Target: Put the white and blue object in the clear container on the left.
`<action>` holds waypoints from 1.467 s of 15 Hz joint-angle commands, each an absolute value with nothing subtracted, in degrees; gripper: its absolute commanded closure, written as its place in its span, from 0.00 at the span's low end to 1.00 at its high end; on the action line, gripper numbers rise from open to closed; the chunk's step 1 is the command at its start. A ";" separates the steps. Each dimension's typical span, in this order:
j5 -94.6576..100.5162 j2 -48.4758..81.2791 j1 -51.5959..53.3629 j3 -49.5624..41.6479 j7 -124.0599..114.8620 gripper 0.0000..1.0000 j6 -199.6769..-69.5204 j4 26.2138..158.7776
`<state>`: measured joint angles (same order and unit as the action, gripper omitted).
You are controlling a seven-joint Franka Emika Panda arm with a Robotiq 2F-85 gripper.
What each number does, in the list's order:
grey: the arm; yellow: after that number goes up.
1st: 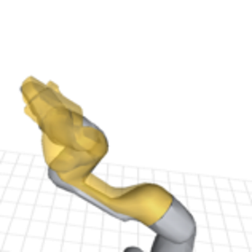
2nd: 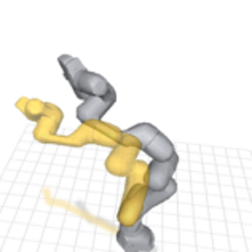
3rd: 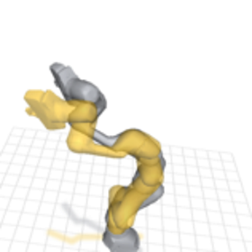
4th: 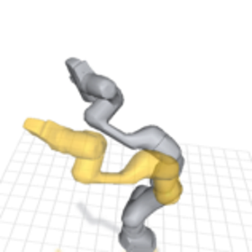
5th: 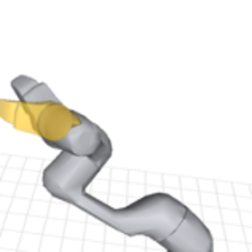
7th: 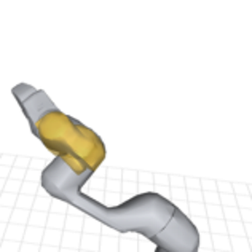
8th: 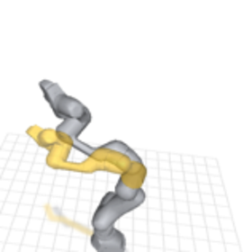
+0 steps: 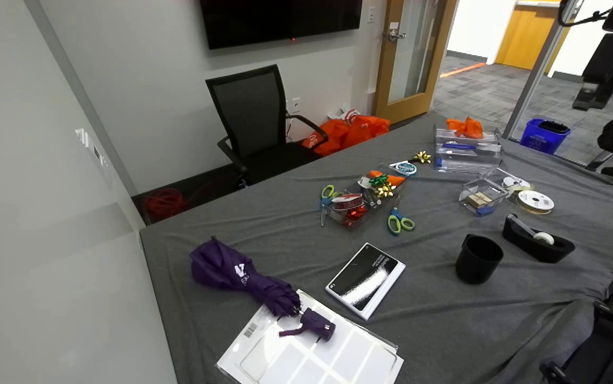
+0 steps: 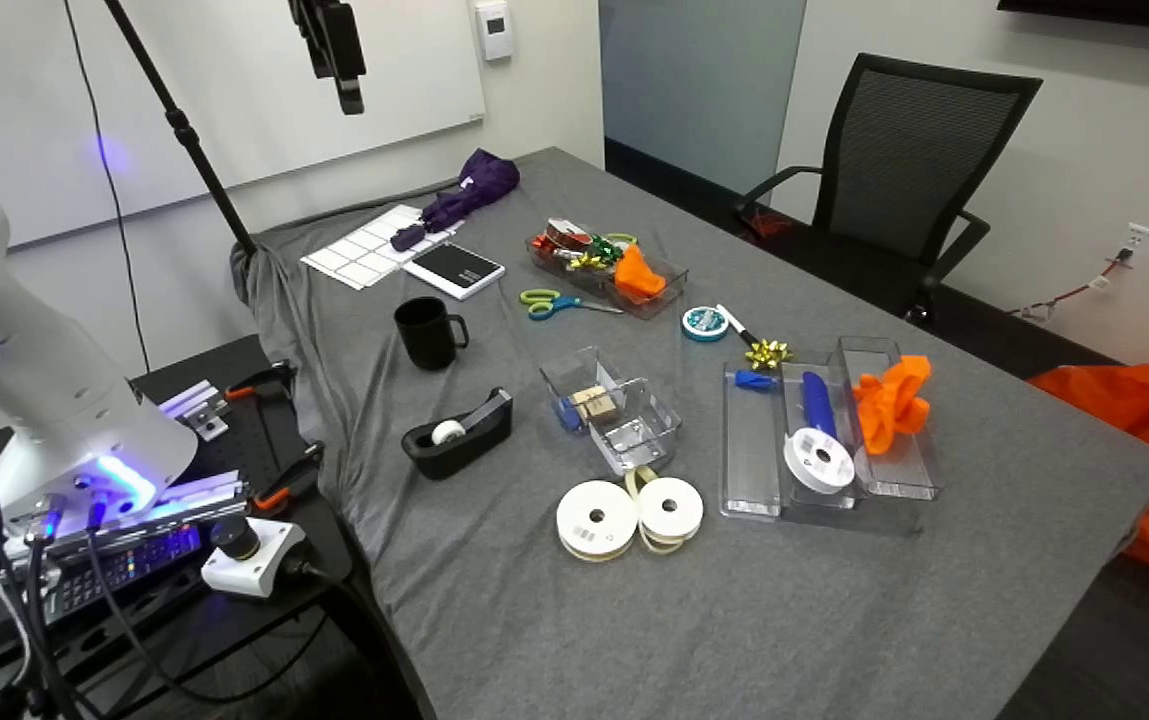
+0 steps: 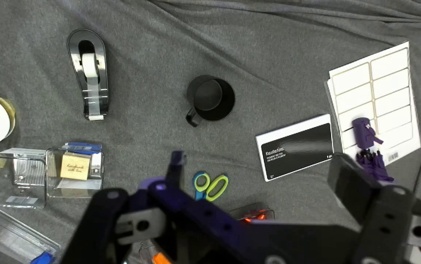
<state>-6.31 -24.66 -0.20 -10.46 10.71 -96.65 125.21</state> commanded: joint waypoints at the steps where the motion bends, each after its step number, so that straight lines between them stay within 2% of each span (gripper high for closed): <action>1: -10.31 -22.58 -1.39 -10.39 10.45 0.00 -97.37 122.75; 13: -18.95 -4.07 -4.49 -11.52 5.43 0.00 -119.04 112.16; 22: -17.22 14.29 -6.66 -10.57 -8.20 0.00 -125.93 97.52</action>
